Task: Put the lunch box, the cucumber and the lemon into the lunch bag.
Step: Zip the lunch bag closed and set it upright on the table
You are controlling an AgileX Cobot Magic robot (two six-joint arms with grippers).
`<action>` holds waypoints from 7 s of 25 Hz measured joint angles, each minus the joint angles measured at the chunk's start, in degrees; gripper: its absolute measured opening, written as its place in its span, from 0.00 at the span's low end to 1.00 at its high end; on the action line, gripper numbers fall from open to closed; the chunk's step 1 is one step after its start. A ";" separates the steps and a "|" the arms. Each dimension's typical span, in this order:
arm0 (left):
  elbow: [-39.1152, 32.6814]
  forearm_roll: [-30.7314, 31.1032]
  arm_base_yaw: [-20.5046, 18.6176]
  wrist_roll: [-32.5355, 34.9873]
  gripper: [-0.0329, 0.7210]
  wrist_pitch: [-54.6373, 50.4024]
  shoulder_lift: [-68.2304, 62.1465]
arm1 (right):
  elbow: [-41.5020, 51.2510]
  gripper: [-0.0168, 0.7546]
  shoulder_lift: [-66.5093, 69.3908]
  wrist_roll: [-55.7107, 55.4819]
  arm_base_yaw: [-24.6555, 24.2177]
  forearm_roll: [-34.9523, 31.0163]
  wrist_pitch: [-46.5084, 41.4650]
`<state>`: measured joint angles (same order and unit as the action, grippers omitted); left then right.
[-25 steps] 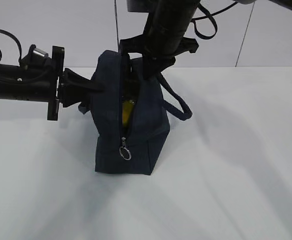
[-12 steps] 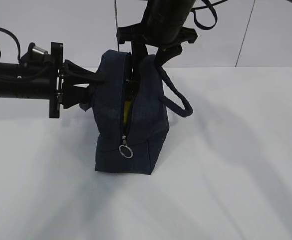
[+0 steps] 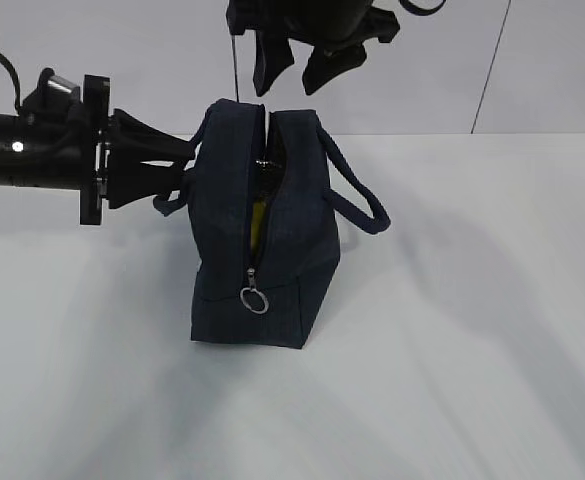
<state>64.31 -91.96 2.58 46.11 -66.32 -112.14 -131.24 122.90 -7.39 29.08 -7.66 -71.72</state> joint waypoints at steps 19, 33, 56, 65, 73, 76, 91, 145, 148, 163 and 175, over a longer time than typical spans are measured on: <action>11.94 19.32 -0.61 -1.94 0.40 -1.12 7.16 | 0.01 0.58 -5.71 4.10 3.56 7.66 -0.32; 22.42 48.13 -0.61 -21.25 0.39 -2.96 8.97 | 14.53 0.58 -15.16 2.56 4.21 10.28 -0.32; 22.50 48.53 -0.61 -22.14 0.38 -3.20 11.29 | 82.11 0.58 -45.58 0.39 4.21 11.68 63.63; 22.50 48.53 -0.61 -23.59 0.38 -3.20 11.29 | 85.16 0.58 -39.07 -0.98 4.21 11.68 74.72; 22.50 48.53 -0.61 -24.06 0.38 -3.20 11.29 | 100.45 0.58 -39.07 -2.43 4.21 14.99 106.17; 22.50 48.53 -0.61 -24.06 0.38 -3.20 11.29 | 105.12 0.58 -38.68 -2.84 4.21 18.79 115.07; 22.50 48.56 -0.61 -24.06 0.38 -3.20 11.29 | 109.24 0.58 -20.97 -5.38 4.21 23.69 134.24; 22.50 48.56 -0.61 -24.09 0.38 -3.20 11.29 | 89.22 0.58 -2.81 -15.04 4.21 31.39 136.51; 22.50 48.56 -0.61 -24.09 0.38 -3.20 11.29 | 89.22 0.58 -2.81 -16.74 4.21 31.62 136.51; 22.50 48.56 -0.61 -24.18 0.37 -3.20 11.29 | 89.22 0.58 -2.03 -17.50 4.21 33.20 135.85; 22.50 48.56 -0.61 -24.21 0.37 -3.20 11.29 | 87.32 0.58 0.02 -18.61 4.21 34.55 137.24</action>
<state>86.81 -43.40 1.97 21.91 -69.52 -100.85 -43.92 122.92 -26.00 33.29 26.89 65.51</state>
